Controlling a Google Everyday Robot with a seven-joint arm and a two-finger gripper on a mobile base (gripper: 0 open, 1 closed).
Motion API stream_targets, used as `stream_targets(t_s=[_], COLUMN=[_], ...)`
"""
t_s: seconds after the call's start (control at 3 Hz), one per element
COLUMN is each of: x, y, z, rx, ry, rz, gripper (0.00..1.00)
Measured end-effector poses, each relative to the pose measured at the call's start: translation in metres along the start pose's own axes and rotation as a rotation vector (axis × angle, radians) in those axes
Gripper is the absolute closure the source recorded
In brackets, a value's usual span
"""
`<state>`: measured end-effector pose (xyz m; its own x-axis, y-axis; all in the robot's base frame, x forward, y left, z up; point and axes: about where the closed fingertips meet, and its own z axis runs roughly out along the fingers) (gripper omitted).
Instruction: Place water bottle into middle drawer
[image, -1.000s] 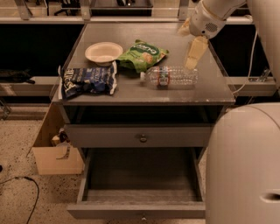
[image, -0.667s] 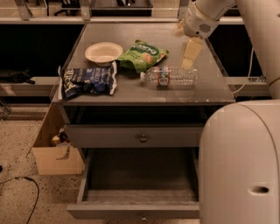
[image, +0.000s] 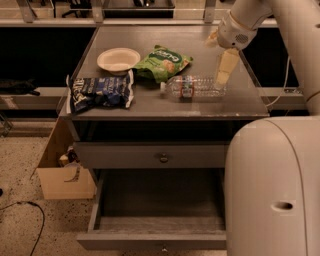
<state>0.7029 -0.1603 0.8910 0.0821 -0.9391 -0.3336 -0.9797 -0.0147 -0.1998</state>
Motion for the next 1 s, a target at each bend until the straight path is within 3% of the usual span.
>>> stream_targets(t_s=[0.67, 1.0], x=[0.012, 0.012], y=[0.029, 0.042], z=[-0.010, 0.009], rx=[-0.037, -0.097], ry=[0.006, 0.011], rz=[-0.002, 0.001], gripper=[0.00, 0.00])
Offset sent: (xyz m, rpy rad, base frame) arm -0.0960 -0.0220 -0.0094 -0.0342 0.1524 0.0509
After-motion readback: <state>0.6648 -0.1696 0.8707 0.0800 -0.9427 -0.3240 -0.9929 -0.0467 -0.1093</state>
